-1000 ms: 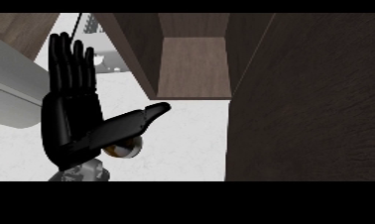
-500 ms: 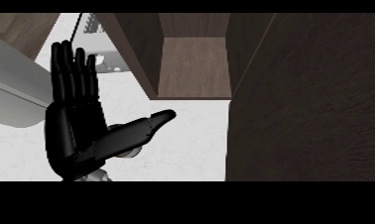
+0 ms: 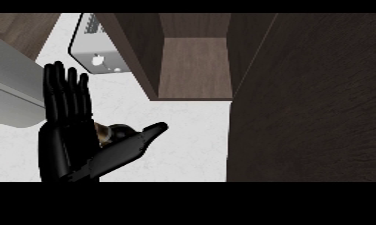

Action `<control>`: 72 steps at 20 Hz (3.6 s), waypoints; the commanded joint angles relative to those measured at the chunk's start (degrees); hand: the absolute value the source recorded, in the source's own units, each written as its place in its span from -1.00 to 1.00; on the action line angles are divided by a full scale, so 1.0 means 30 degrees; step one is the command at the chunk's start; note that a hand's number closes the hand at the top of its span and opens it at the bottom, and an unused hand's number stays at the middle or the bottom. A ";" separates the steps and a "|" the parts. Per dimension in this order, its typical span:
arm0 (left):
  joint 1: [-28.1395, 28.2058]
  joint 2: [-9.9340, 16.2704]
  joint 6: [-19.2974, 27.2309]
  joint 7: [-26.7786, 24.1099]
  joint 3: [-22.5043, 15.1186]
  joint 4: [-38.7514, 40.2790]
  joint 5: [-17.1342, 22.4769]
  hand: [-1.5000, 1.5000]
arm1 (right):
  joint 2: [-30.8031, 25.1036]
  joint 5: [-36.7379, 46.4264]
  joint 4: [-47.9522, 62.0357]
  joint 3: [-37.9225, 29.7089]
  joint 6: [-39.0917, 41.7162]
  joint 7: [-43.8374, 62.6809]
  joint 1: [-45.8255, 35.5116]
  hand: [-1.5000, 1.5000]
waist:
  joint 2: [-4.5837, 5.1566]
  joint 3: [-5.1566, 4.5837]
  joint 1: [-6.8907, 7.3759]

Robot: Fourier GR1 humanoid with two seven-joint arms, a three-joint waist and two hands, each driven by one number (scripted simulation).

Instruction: Pick up the wine, place it into the cabinet and close the cabinet

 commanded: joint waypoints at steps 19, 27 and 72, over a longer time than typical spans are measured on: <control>0.7031 0.0173 -0.2356 -0.6521 0.1601 0.0785 0.4407 -1.00 | 0.1004 0.0902 0.0690 0.0079 0.0280 -0.0670 -0.0440 -1.00 | 0.0007 -0.0002 0.0079; 0.8643 -0.0042 -0.3330 -1.0745 0.1861 0.3325 0.6722 -1.00 | 0.0492 -0.0782 -0.0238 -0.0942 0.1832 -0.0956 0.1499 -1.00 | -0.0005 0.0004 0.0010; 0.0627 -0.0066 -1.2015 -2.0082 0.8315 2.2451 1.3052 -1.00 | 0.1704 0.2168 -0.0168 0.0960 0.1113 -0.0253 0.0254 -1.00 | 0.0024 -0.0004 -0.0044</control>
